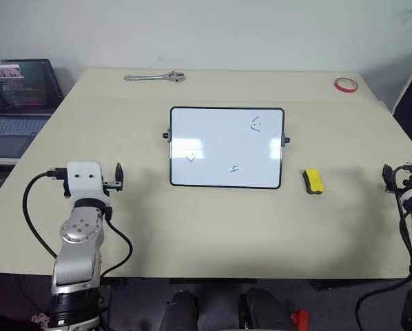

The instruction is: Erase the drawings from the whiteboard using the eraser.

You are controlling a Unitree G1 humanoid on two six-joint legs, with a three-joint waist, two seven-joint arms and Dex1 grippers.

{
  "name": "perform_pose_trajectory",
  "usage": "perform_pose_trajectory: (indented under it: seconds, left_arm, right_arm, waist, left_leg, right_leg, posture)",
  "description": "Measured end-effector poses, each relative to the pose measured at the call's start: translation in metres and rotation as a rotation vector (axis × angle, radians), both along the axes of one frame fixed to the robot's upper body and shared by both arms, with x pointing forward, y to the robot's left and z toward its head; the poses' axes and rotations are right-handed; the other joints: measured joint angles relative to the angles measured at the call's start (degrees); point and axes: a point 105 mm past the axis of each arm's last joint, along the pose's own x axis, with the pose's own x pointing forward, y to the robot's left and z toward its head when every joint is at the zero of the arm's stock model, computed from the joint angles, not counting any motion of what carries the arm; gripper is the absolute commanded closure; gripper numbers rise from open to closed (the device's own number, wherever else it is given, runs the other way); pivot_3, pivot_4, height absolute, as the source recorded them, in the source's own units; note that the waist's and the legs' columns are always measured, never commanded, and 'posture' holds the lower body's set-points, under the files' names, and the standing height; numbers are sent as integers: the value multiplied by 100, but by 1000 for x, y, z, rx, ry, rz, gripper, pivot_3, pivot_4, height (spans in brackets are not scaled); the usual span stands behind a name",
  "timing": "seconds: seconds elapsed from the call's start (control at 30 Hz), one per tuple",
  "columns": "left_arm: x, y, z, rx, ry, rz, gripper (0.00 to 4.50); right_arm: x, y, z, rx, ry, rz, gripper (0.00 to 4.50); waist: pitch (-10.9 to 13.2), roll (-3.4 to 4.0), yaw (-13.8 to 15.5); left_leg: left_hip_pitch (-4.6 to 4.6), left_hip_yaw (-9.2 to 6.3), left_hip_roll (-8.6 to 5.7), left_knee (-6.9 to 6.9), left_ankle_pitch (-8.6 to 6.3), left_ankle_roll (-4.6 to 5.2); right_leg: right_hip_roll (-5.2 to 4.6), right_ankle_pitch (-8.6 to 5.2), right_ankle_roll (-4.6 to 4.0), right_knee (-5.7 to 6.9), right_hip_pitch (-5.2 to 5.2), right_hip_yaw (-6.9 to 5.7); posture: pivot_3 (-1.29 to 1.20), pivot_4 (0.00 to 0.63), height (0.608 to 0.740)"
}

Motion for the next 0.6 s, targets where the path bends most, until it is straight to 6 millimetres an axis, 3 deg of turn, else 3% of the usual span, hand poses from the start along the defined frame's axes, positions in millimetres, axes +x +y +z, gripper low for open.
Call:
perform_pose_trajectory:
  seconds: [0.1,0.27,0.4,0.6]
  left_arm:
    - [5,-3,5,-7,-17,-21,0]
    - [19,-13,25,-18,-71,-101,0]
    - [21,-47,56,20,-144,-336,0]
    - [2,-105,108,95,-229,-776,0]
  right_arm:
    - [1,6,5,-8,-4,26,28]
    - [4,35,31,-40,-84,126,28]
    - [0,71,51,-38,-107,303,28]
    - [-29,129,61,44,-43,553,28]
  waist:
    - [0,0,3]
    - [0,0,-5]
    - [0,1,11]
    - [0,1,24]
  left_leg:
    - [4,0,-4,3,1,0]
    - [0,0,-2,1,1,-1]
    - [-7,-3,5,1,1,-3]
    - [-8,-10,2,3,1,-2]
  right_leg:
    - [0,2,3,2,3,0]
    - [2,2,3,1,-1,-1]
    - [2,1,3,-3,-3,-4]
    - [2,1,4,-1,0,-11]
  posture:
    - [0,150,740]
    - [0,150,740]
    - [0,150,740]
    - [0,150,740]
